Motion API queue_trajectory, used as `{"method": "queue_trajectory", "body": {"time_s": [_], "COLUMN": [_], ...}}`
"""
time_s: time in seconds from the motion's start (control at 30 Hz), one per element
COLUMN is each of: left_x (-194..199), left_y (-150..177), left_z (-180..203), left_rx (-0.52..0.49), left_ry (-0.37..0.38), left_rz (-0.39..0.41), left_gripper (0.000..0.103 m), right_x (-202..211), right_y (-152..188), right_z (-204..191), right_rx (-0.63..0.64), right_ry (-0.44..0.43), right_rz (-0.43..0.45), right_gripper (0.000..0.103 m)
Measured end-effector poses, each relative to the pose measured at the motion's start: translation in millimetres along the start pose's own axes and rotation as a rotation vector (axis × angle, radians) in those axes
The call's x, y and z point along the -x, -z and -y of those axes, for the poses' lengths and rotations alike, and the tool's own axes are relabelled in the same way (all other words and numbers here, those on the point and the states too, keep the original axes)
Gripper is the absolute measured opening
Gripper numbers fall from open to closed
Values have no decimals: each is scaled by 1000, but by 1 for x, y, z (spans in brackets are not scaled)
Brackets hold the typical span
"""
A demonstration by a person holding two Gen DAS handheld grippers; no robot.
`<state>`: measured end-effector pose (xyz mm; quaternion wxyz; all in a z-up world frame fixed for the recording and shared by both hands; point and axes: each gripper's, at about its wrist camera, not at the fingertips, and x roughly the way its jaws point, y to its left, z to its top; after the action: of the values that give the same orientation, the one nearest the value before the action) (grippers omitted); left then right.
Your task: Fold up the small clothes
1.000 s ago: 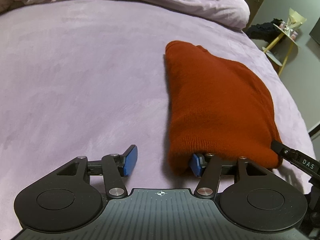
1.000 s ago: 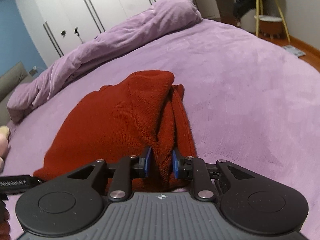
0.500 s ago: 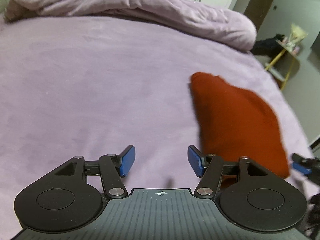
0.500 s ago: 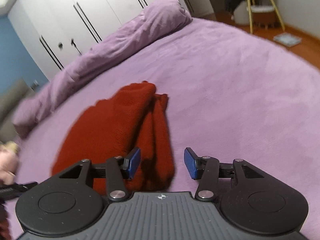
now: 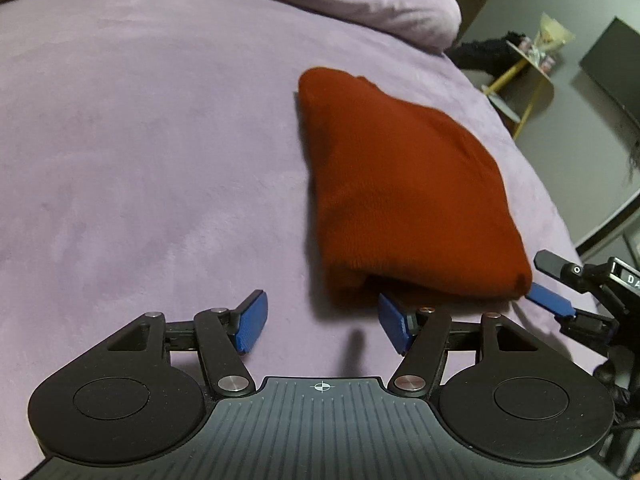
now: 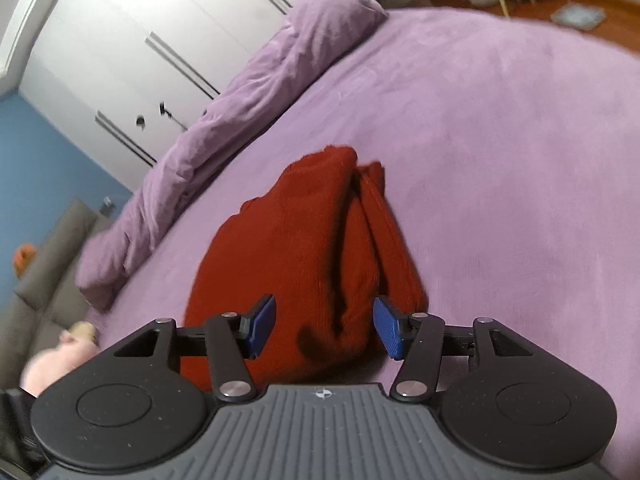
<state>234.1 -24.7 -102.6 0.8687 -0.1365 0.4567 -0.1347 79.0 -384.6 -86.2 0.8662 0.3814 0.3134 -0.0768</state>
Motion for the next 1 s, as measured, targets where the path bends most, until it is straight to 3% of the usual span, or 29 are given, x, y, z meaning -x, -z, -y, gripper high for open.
{"method": "queue_trajectory", "body": {"time_s": [0.1, 0.2, 0.23, 0.33, 0.43, 0.53, 0.67, 0.7, 0.73, 0.83, 0.93, 1.0], "left_x": [-3, -12, -14, -18, -21, -21, -23, -23, -23, -20, -16, -12], "left_y": [-4, -8, -9, -7, -3, -3, -7, -7, -8, -10, -12, -11], "left_z": [15, 27, 30, 33, 29, 28, 31, 31, 31, 27, 12, -1], "left_rx": [-50, -98, -109, -136, -146, -139, -128, -131, -136, -151, -130, -126], "left_ry": [-36, -84, -97, -125, -136, -139, -142, -144, -149, -190, -141, -66], "left_rz": [14, 14, 8, -4, 2, 11, 18, 22, 27, 45, 27, -8], "left_gripper": [67, 67, 67, 67, 67, 67, 67, 67, 67, 67, 71, 73], "right_x": [-3, -11, -14, -16, -7, -10, -26, -30, -33, -27, -12, -12], "right_y": [10, 11, 10, 6, 2, 1, 6, 7, 7, 4, -4, -9], "right_z": [5, 0, -2, -8, 4, 20, 14, 11, 8, -8, 5, 17], "right_rx": [-68, -52, -44, -14, -90, -196, -185, -170, -154, -70, -162, -196], "right_ry": [-40, -7, 13, 50, -8, -11, -33, -27, -20, -28, -185, -144], "right_rz": [-32, -22, -23, -37, -20, -47, -99, -93, -80, -15, 46, 34], "right_gripper": [53, 37, 27, 26, 30, 34, 41, 39, 23, 18, 18, 18]}}
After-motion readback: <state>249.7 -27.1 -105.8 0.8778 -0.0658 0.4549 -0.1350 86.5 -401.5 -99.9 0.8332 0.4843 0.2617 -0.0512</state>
